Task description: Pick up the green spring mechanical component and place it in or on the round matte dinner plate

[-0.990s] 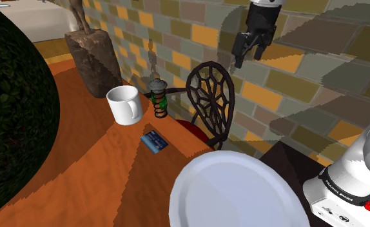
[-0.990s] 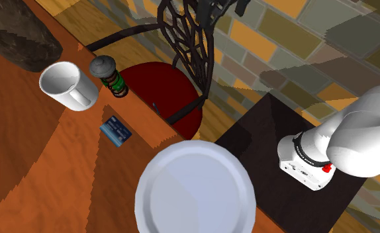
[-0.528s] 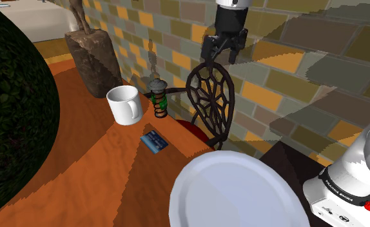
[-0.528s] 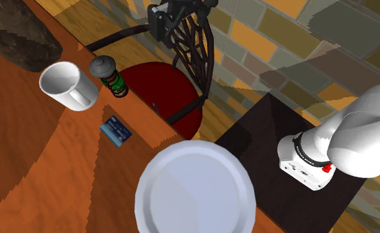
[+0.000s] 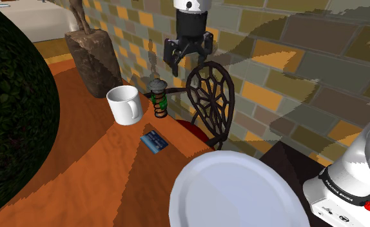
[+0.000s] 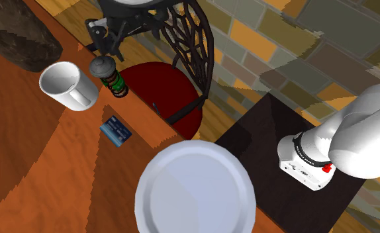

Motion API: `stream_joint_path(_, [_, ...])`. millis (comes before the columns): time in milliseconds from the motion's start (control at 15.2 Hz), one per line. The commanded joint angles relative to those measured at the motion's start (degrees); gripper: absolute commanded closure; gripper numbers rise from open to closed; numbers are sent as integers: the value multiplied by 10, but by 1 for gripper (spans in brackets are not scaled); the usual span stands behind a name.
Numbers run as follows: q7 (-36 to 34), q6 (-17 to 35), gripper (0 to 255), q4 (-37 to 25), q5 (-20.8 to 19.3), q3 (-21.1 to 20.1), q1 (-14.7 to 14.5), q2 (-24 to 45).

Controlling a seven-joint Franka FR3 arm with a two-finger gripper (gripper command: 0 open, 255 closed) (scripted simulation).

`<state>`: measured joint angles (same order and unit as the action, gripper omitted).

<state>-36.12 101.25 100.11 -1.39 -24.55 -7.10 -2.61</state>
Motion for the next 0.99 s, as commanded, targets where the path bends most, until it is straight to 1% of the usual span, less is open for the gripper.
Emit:
stream_joint_path(0, [-31,-10,0,-52,-18,-15,-12,46])
stream_joint_path(132, [-58,-20,0,-105,-39,-26,-26,92])
stream_joint_path(330, [-94,-42,0,-191,-72,-36,-56,164])
stream_joint_path(792, [-95,13,0,-134,-70,-33,-52,161])
stream_joint_path(924, [-95,17,0,-130,-71,-32,-52,161])
